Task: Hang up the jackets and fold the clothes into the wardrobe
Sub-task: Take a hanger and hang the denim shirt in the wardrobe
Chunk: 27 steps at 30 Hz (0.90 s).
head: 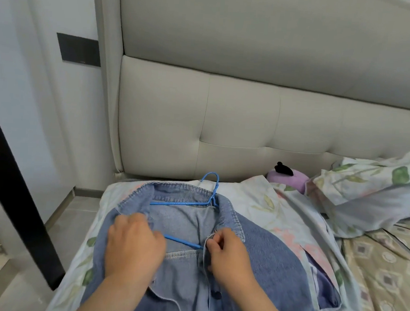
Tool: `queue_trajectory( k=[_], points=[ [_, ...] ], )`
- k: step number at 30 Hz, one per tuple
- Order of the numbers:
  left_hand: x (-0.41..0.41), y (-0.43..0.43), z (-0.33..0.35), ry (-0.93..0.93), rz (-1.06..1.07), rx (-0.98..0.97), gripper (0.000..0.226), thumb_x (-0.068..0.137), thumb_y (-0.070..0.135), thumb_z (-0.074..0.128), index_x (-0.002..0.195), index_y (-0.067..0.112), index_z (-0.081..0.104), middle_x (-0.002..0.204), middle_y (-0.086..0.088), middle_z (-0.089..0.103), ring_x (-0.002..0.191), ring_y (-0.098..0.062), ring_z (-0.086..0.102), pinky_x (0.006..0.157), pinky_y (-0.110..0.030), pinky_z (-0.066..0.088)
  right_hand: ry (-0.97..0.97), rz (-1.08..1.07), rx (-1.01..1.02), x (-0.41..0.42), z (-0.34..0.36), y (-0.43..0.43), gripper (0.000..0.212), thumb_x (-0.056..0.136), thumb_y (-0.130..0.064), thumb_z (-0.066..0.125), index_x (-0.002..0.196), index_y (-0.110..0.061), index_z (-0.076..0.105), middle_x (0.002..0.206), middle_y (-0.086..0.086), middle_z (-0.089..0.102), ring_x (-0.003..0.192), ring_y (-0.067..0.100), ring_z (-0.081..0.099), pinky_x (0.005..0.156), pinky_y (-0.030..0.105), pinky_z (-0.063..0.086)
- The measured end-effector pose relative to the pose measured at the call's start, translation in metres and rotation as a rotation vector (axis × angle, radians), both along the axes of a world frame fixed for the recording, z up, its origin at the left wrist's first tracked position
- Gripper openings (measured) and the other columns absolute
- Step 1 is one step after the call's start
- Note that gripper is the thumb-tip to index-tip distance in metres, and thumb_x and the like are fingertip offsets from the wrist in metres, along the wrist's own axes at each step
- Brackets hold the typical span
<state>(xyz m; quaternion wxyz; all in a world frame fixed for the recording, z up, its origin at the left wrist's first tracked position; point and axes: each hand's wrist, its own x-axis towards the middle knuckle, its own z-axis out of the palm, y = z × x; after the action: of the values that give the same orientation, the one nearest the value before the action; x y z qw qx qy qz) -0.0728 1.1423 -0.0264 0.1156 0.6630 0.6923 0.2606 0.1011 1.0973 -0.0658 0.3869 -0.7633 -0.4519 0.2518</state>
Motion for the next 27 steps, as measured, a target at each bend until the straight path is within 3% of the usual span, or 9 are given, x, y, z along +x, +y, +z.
queue_trajectory(
  k=[3,5,6,8,12,15,18,23,27],
  points=[
    [0.001,-0.004,0.009,-0.129,-0.101,0.188,0.012,0.084,0.006,0.053,0.078,0.014,0.046,0.083,-0.007,0.058,0.080,-0.031,0.054,0.066,-0.038,0.043,0.359,0.000,0.065,-0.006,0.011,0.000,0.017,0.091,-0.004,0.060,0.076,-0.013,0.061,0.061,0.000,0.055,0.048,0.010,0.052,0.051,0.032,0.056],
    [0.013,-0.006,0.009,-0.305,-0.235,0.180,0.024,0.080,-0.003,0.056,0.076,0.018,0.046,0.073,0.000,0.055,0.068,-0.022,0.051,0.061,-0.028,0.040,0.549,0.016,0.104,-0.011,0.017,0.003,0.017,0.092,0.001,0.060,0.082,-0.011,0.068,0.055,-0.001,0.054,0.045,0.010,0.048,0.049,0.028,0.054],
    [0.019,-0.007,0.006,-0.381,-0.274,0.147,0.030,0.078,-0.007,0.058,0.074,0.020,0.046,0.069,0.002,0.052,0.063,-0.016,0.048,0.057,-0.020,0.036,0.615,0.021,0.109,-0.013,0.018,0.004,0.016,0.092,0.002,0.059,0.085,-0.008,0.070,0.053,-0.001,0.055,0.045,0.011,0.048,0.050,0.027,0.054],
    [0.027,-0.011,-0.009,-0.556,-0.287,0.022,0.035,0.075,-0.011,0.062,0.074,0.021,0.049,0.066,0.003,0.052,0.058,-0.012,0.046,0.055,-0.016,0.036,0.702,0.018,0.084,-0.015,0.016,0.004,0.013,0.091,0.004,0.060,0.089,-0.004,0.070,0.053,0.000,0.056,0.047,0.010,0.051,0.054,0.026,0.056],
    [0.021,-0.016,-0.046,-0.866,-0.181,-0.243,0.027,0.076,-0.012,0.068,0.081,0.009,0.053,0.072,-0.003,0.067,0.062,-0.007,0.062,0.058,-0.010,0.043,0.814,0.036,0.034,-0.012,-0.003,-0.002,0.015,0.088,0.010,0.061,0.095,-0.002,0.067,0.059,0.002,0.058,0.053,0.010,0.056,0.060,0.028,0.058],
    [0.020,-0.014,-0.055,-0.920,-0.166,-0.222,0.025,0.075,-0.013,0.069,0.078,0.006,0.053,0.063,-0.004,0.067,0.055,-0.001,0.061,0.056,-0.011,0.046,0.777,0.063,0.044,-0.016,-0.015,-0.005,0.014,0.087,0.011,0.063,0.086,-0.003,0.062,0.061,0.003,0.057,0.056,0.013,0.058,0.059,0.027,0.057],
    [0.026,-0.013,-0.055,-0.933,-0.170,-0.186,0.028,0.075,-0.014,0.068,0.076,0.010,0.053,0.067,-0.003,0.068,0.057,-0.001,0.061,0.058,-0.011,0.047,0.772,0.074,0.047,-0.020,-0.020,-0.006,0.020,0.085,0.015,0.061,0.080,-0.004,0.063,0.060,0.004,0.059,0.054,0.013,0.058,0.057,0.024,0.056],
    [0.029,-0.026,-0.070,-0.716,-0.212,-0.108,0.032,0.073,-0.007,0.071,0.068,0.021,0.055,0.067,0.004,0.068,0.057,-0.003,0.060,0.055,-0.011,0.044,0.724,0.097,0.047,-0.023,-0.026,-0.008,0.021,0.087,0.016,0.058,0.081,-0.003,0.065,0.062,0.005,0.058,0.055,0.013,0.056,0.057,0.023,0.054],
    [0.030,-0.030,-0.073,-0.657,-0.212,-0.044,0.031,0.075,-0.002,0.072,0.067,0.024,0.057,0.073,0.016,0.068,0.064,-0.002,0.063,0.056,-0.010,0.044,0.713,0.103,0.056,-0.022,-0.028,-0.007,0.019,0.088,0.015,0.057,0.084,-0.001,0.066,0.061,0.004,0.060,0.055,0.012,0.056,0.058,0.023,0.054]
  ],
)
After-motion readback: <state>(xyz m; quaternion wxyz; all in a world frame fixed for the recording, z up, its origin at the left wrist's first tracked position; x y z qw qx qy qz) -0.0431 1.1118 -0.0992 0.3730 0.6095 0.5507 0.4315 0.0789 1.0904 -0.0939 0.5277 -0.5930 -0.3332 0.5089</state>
